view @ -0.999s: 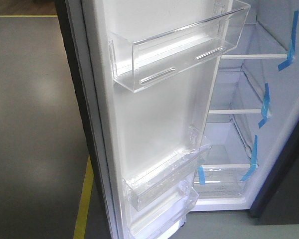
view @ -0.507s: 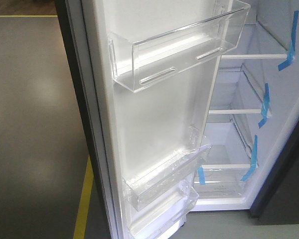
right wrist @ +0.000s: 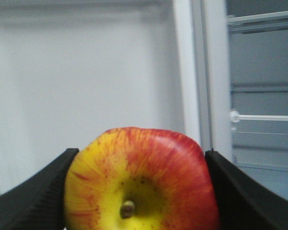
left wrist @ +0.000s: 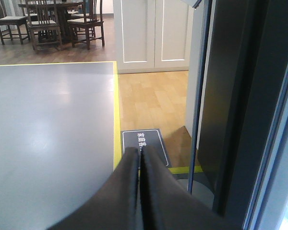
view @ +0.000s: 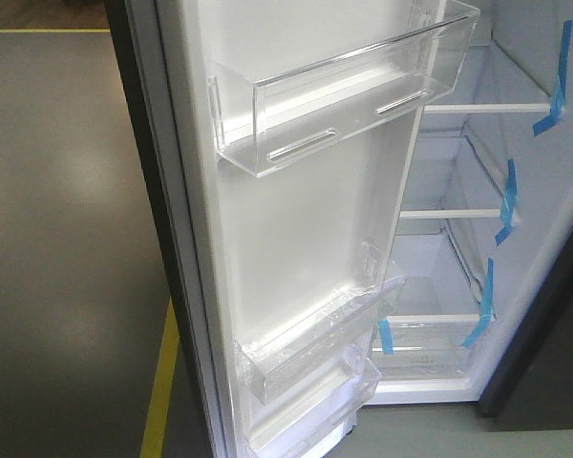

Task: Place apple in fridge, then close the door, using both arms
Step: 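Lower the apple into the upper door bin and open the right gripper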

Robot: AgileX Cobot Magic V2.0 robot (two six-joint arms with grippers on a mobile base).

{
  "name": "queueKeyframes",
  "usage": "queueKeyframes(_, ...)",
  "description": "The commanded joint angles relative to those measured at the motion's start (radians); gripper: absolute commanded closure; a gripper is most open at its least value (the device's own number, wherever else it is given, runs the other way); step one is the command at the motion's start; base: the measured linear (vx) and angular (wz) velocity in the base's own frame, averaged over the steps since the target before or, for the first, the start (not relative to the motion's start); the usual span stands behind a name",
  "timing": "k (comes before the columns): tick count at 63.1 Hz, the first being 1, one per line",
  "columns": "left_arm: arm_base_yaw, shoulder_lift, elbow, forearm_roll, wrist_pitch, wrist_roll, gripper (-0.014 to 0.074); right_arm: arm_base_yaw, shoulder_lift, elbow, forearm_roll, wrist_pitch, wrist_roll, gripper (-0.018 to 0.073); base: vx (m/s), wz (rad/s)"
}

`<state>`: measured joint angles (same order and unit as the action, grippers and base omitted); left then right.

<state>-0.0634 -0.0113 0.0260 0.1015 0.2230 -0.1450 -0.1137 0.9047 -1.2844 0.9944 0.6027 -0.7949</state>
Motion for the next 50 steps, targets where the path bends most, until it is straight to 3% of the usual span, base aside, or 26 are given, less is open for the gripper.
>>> queueKeyframes(1, -0.007, -0.014, 0.021, -0.008, -0.081, -0.011, 0.0603, -0.002, 0.136, -0.166, 0.142, 0.111, -0.135, 0.0563, 0.00, 0.00)
queueKeyframes(11, -0.007, -0.014, 0.021, -0.008, -0.081, -0.011, 0.0603, -0.002, 0.388, -0.402, 0.266, 0.326, -0.196, 0.0563, 0.00, 0.00)
queueKeyframes(24, -0.007, -0.014, 0.021, -0.008, -0.081, -0.011, 0.0603, 0.011, 0.637, -0.621, 0.284, 0.409, -0.176, 0.0559, 0.00, 0.00)
queueKeyframes(34, -0.007, -0.014, 0.021, -0.008, -0.081, -0.011, 0.0603, 0.064, 0.755, -0.717, 0.222, 0.431, -0.176, 0.0555, 0.00, 0.00)
queueKeyframes(50, -0.007, -0.014, 0.021, -0.008, -0.081, -0.011, 0.0603, 0.128, 0.798, -0.734, 0.033, 0.398, -0.157, 0.0501, 0.00, 0.00)
